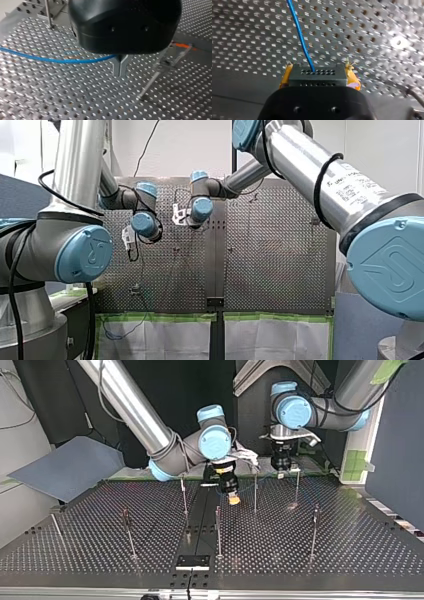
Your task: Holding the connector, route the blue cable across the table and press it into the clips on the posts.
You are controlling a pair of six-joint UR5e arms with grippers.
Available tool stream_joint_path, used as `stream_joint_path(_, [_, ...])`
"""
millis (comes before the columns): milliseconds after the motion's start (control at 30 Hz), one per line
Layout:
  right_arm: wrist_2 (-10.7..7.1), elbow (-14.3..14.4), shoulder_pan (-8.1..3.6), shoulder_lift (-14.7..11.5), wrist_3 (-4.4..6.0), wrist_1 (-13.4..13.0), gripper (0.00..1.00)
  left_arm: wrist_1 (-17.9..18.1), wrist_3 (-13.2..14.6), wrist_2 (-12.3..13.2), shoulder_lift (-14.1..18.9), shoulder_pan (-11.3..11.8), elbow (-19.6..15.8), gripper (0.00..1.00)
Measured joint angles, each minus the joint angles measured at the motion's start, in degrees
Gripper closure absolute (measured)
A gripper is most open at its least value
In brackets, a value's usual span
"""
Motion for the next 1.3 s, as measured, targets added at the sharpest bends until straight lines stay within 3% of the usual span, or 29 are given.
stream_joint_path(400, [-0.07, 6.03, 1.50, -0.03, 0.24, -0.06, 1.00, 3.45, -0.50, 1.35, -2.70, 0.76, -0.45, 1.00])
stream_joint_path(633, [-0.08, 9.07, 0.86, -0.02, 0.75, -0.13, 1.00, 4.46, -0.23, 1.55, -5.55, 0.62, -0.47, 1.00])
stream_joint_path(1067, [-3.23, 9.46, -0.65, 0.17, 2.58, -0.60, 1.00, 8.66, -0.62, 3.37, -10.67, 0.94, -0.27, 1.00])
stream_joint_path(1300, [-3.74, 9.47, -1.49, 0.57, 2.86, -0.70, 1.00, 9.30, -0.78, 4.38, -11.28, 1.38, 1.14, 1.00])
